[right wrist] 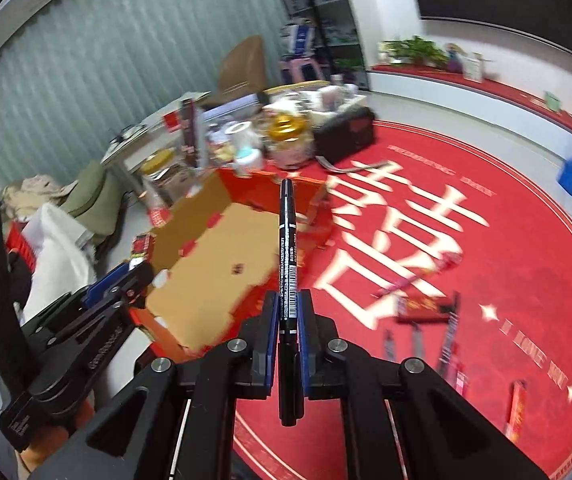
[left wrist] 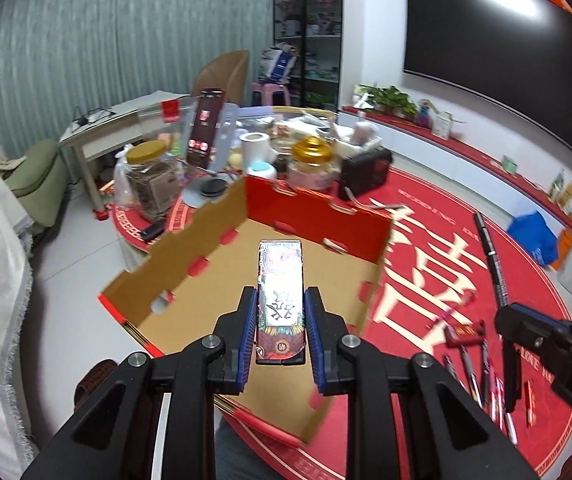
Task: Organize rigid objects
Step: 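Carry the card and the marker in both tools over the cardboard box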
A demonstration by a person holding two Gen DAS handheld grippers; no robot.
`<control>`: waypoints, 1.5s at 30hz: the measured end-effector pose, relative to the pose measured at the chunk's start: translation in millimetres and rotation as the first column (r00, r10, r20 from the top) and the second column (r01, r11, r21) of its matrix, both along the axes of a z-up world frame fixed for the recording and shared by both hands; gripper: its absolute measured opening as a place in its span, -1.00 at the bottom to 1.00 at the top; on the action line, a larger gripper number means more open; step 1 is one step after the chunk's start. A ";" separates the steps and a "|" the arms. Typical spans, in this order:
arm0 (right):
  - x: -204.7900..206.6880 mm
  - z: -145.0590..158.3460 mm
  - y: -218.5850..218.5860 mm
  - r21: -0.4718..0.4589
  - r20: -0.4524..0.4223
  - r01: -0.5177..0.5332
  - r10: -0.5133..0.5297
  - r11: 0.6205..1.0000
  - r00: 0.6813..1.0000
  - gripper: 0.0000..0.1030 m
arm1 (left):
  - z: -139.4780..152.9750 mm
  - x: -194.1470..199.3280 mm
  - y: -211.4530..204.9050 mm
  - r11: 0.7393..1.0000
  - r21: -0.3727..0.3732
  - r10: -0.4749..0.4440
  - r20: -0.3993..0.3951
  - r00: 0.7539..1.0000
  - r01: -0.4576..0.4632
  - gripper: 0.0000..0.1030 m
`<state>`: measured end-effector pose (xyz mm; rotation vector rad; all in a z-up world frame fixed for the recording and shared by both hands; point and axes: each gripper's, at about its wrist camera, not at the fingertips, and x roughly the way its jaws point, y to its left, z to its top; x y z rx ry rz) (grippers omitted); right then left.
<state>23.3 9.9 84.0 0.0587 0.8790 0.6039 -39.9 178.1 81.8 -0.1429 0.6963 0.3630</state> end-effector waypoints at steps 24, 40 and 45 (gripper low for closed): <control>59.6 -22.3 111.8 -0.053 -0.055 -0.135 0.132 0.989 0.990 -0.80 | -33.8 64.6 79.1 0.992 -0.009 0.123 -0.110 0.986 -0.125 -0.51; 88.8 -48.5 122.1 -0.101 -0.116 -0.111 0.099 0.989 0.988 -0.80 | -57.8 101.1 86.9 0.993 -0.056 0.090 -0.181 0.979 -0.101 -0.51; 93.3 -55.1 125.2 -0.109 -0.131 -0.114 0.100 0.987 0.986 -0.80 | -63.4 105.7 88.8 0.992 -0.072 0.083 -0.203 0.976 -0.099 -0.51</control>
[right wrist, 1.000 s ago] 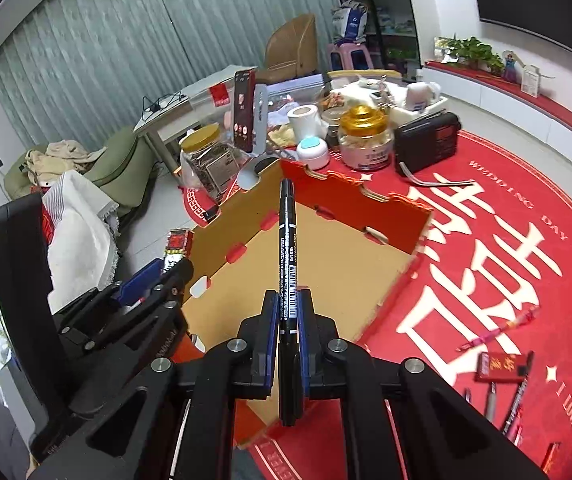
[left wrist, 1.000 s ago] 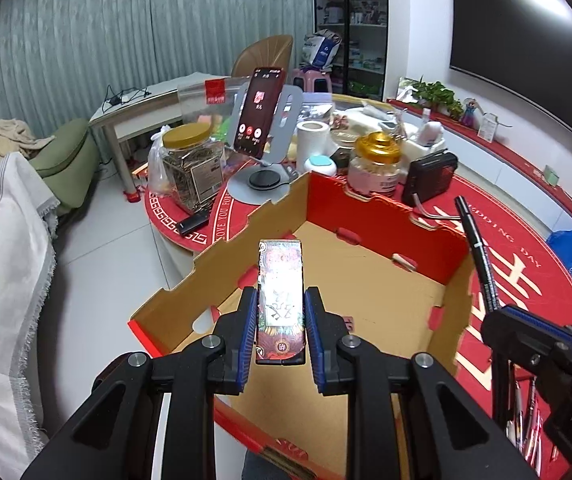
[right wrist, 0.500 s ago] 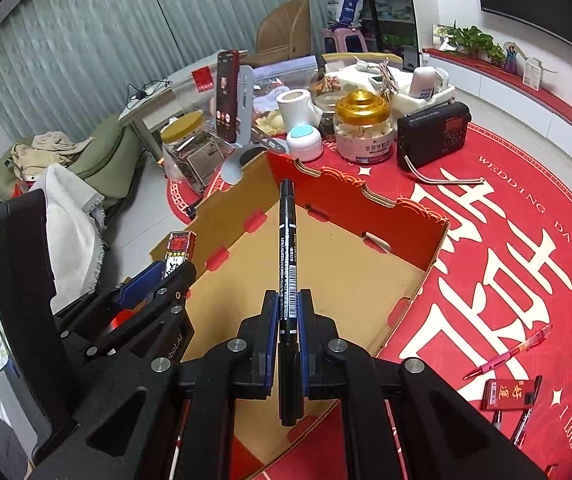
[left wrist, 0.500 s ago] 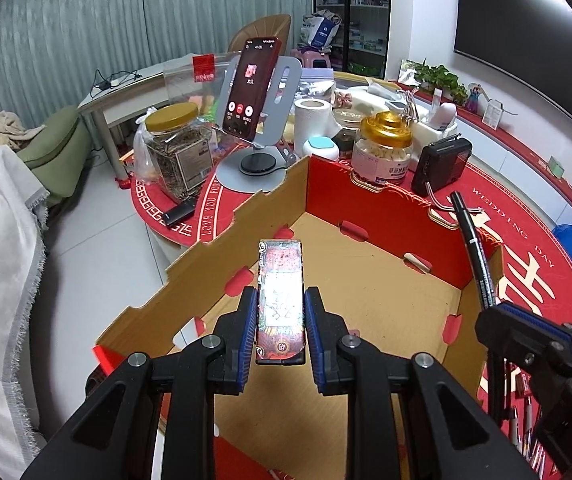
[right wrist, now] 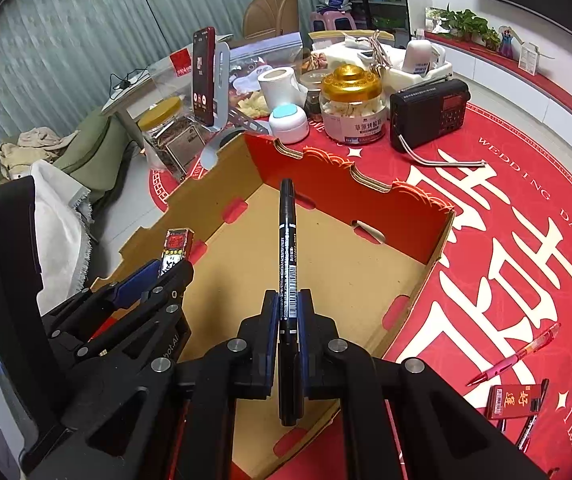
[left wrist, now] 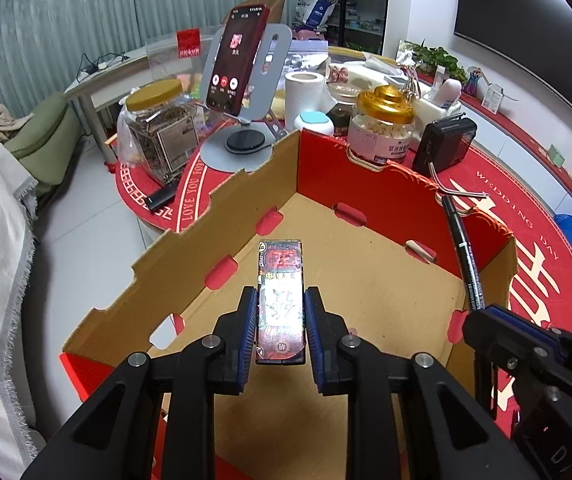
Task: Organize rigid objects
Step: 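Carry the card and the marker in both tools over the cardboard box, then open both tools to drop the card and marker into the box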
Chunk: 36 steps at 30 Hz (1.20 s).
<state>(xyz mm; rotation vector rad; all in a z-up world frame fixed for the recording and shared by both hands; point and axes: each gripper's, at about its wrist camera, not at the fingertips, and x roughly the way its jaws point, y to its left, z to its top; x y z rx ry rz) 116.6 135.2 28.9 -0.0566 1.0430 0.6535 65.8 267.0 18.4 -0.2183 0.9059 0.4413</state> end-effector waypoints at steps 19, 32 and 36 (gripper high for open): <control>22.0 -24.4 5.9 -0.053 -0.032 0.021 -0.023 0.998 0.999 -0.80 | -23.1 24.6 -0.6 0.999 -0.033 -0.041 -0.090 0.995 0.038 -0.51; 24.8 -33.0 2.9 -0.118 -0.002 0.034 -0.035 0.992 0.999 -0.50 | -38.3 31.4 3.8 0.996 -0.078 -0.056 -0.206 0.977 0.040 0.58; 18.8 -13.1 -12.9 -0.038 0.034 0.053 -0.052 0.998 0.998 0.43 | -28.5 16.9 15.4 0.996 -0.092 -0.004 -0.160 0.987 -0.011 0.95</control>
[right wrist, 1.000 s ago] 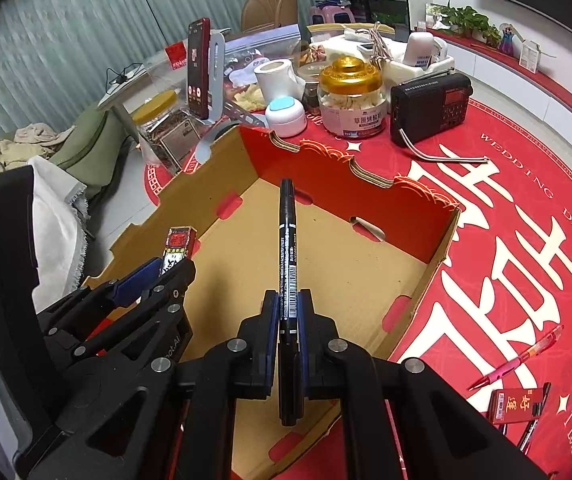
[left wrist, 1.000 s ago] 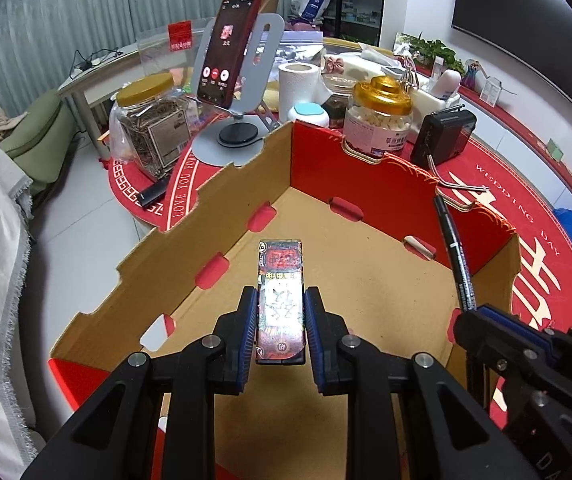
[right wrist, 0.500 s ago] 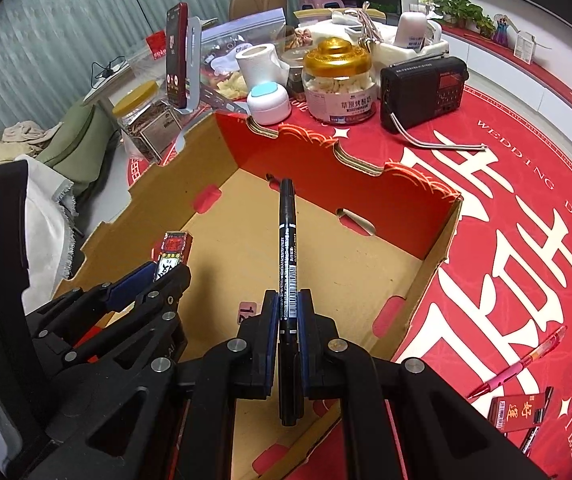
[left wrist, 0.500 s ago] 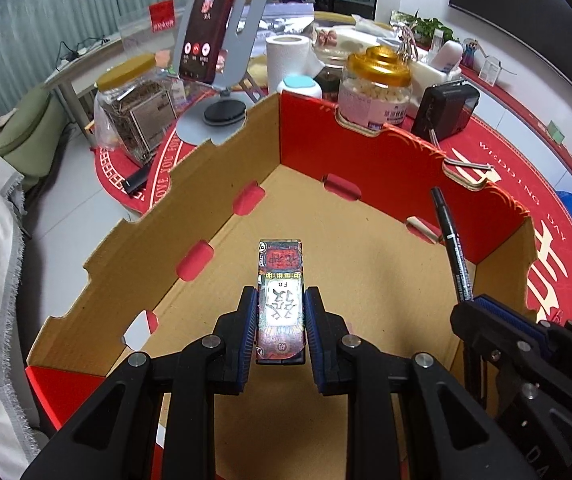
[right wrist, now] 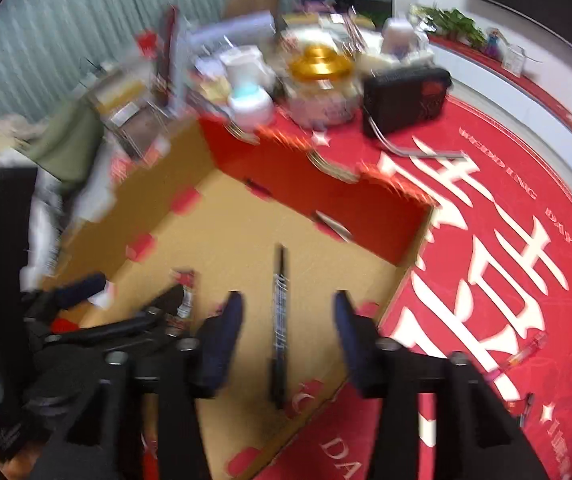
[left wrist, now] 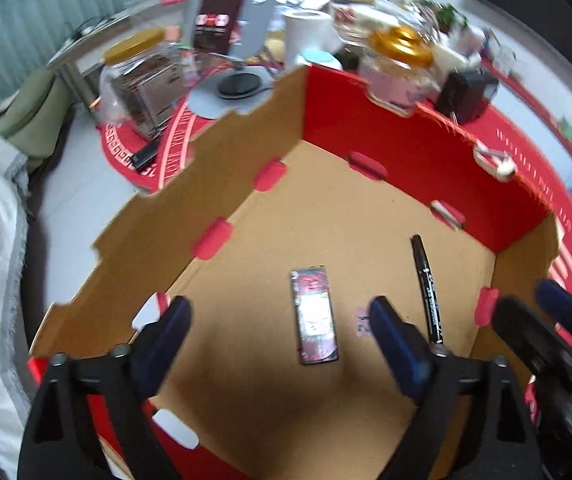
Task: Organize rigid objects
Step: 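Open both tools to drop the card and marker into the box, then move both tools back over the pens on the rug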
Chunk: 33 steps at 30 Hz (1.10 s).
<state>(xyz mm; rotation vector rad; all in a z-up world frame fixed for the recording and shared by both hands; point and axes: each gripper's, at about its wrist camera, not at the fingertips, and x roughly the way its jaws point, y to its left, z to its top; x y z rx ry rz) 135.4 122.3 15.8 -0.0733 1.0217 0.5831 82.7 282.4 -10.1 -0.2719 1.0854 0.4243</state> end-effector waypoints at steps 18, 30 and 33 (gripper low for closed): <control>-83.8 -18.5 -238.4 0.086 -0.158 0.432 -0.416 0.898 0.896 0.95 | 30.3 -72.2 -175.5 0.890 0.042 -0.454 0.174 0.874 0.454 0.99; -132.8 -51.5 -330.3 0.060 -0.235 0.566 -0.540 0.822 0.808 0.95 | -52.9 -56.1 -251.5 0.921 -0.045 -0.387 -0.008 0.922 0.386 0.99; -134.6 -52.1 -334.7 0.073 -0.242 0.572 -0.542 0.817 0.805 0.95 | -53.6 -54.1 -256.6 0.922 -0.039 -0.386 -0.006 0.923 0.385 0.99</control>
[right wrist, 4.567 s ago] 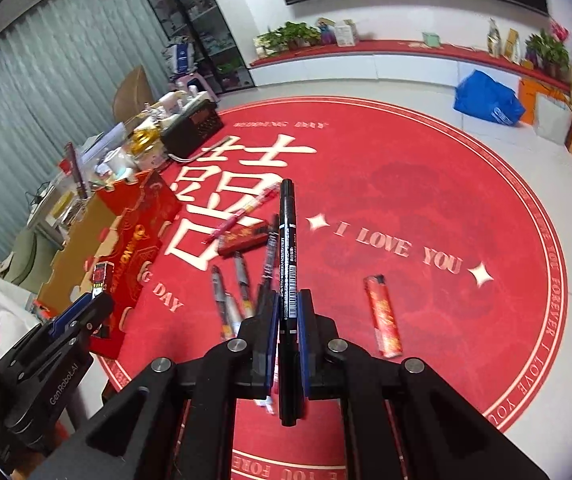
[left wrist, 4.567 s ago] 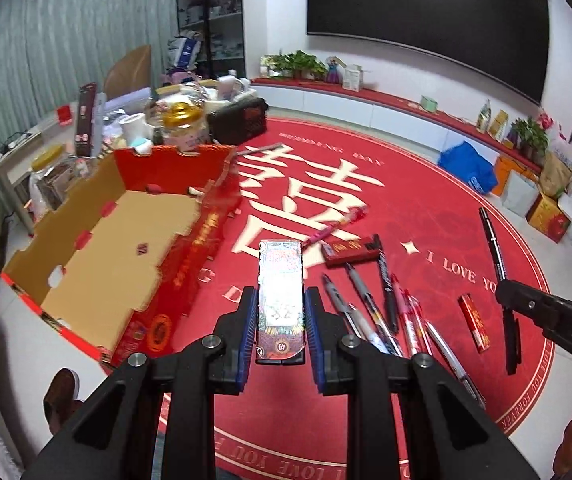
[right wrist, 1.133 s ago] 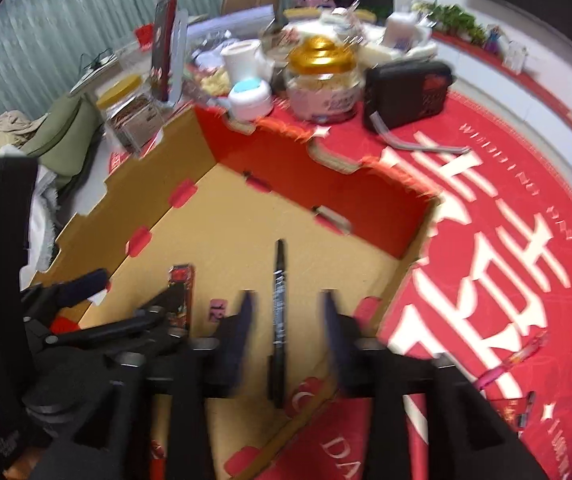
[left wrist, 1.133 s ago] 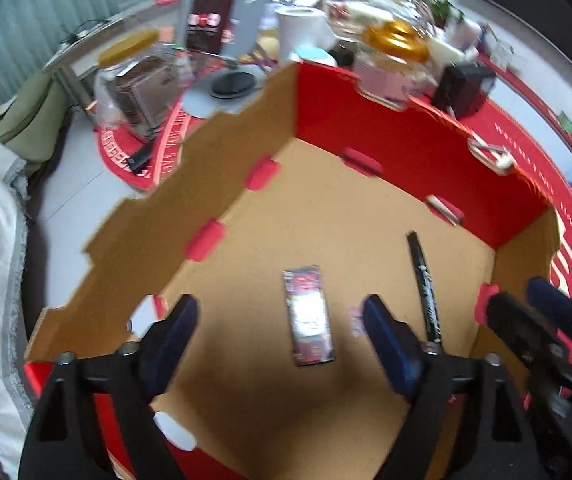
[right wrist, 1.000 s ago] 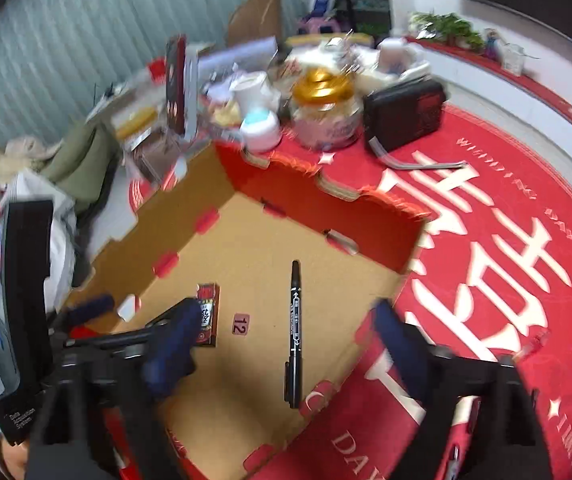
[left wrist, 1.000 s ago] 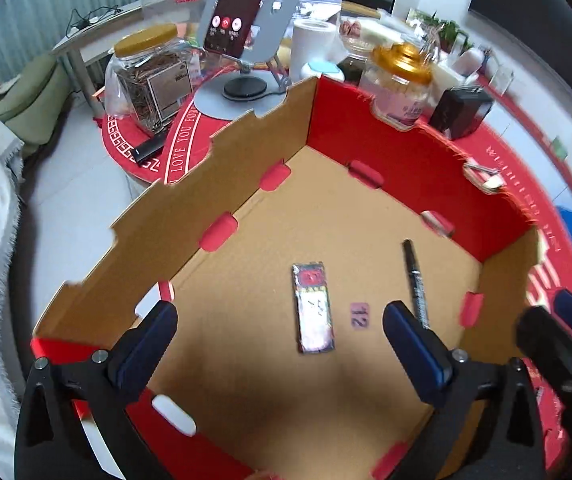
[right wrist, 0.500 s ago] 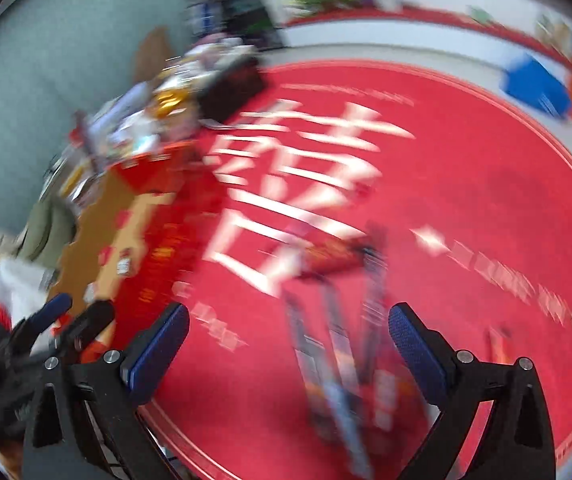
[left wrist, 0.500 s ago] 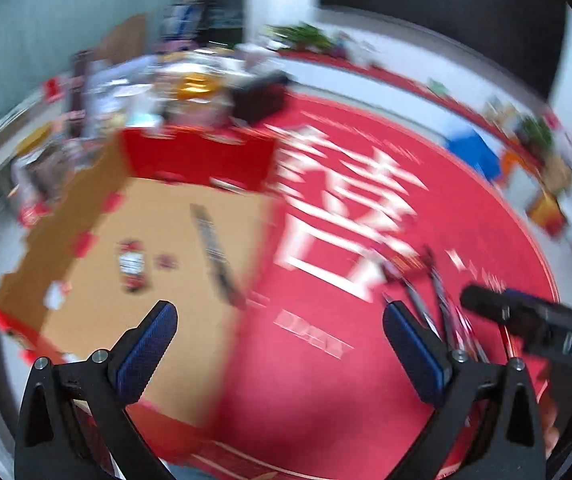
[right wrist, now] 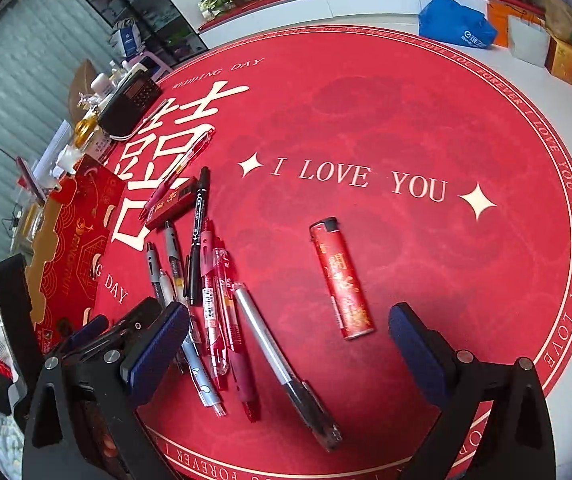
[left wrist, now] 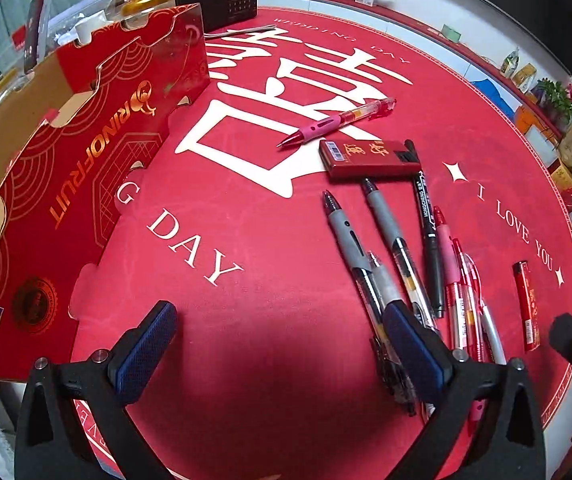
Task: Organize rigid objects
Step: 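Move both tools back over the pens on the rug, then grasp the grey-capped gel pen with the left tool while the right tool grasps the red lighter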
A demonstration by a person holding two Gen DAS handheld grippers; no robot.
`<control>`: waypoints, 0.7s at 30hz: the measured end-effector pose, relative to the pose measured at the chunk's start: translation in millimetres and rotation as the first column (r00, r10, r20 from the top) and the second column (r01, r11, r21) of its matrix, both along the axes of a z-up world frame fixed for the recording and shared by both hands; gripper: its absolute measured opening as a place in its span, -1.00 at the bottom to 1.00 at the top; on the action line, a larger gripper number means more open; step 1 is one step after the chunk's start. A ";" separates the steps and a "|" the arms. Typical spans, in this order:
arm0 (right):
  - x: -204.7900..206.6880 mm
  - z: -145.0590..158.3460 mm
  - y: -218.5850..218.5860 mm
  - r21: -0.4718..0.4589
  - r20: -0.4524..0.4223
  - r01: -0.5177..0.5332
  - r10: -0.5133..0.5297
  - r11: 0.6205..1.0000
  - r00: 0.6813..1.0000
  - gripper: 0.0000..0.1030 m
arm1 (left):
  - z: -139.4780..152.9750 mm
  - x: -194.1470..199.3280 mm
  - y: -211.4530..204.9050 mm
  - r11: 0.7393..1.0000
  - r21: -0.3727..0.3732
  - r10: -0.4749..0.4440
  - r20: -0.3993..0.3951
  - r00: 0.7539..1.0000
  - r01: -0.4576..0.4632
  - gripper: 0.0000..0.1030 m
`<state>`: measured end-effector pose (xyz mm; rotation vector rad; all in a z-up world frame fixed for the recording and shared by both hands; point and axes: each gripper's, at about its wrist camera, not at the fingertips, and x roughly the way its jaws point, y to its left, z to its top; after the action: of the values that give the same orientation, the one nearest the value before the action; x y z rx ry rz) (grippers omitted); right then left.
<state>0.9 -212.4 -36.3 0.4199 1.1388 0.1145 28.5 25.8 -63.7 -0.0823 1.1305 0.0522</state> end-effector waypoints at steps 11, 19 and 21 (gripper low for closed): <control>-0.9 1.1 0.9 -0.004 0.018 -0.019 0.019 1.000 1.000 0.95 | -10.3 -6.0 11.2 0.999 0.033 0.035 -0.013 0.999 -0.034 1.00; 7.6 -3.3 -4.0 -0.129 -0.010 -0.048 0.047 0.990 0.999 0.95 | -2.0 -7.8 -6.0 0.995 0.089 -0.049 0.010 0.999 0.048 1.00; 12.2 -7.9 -2.3 -0.197 -0.027 -0.078 0.074 0.977 0.997 0.95 | 0.1 -6.5 -19.1 0.990 0.107 -0.099 0.025 0.995 0.096 1.00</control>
<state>13.0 -214.8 -44.2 0.2006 1.1732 0.0631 22.0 6.7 -63.6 0.0663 1.0982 0.0233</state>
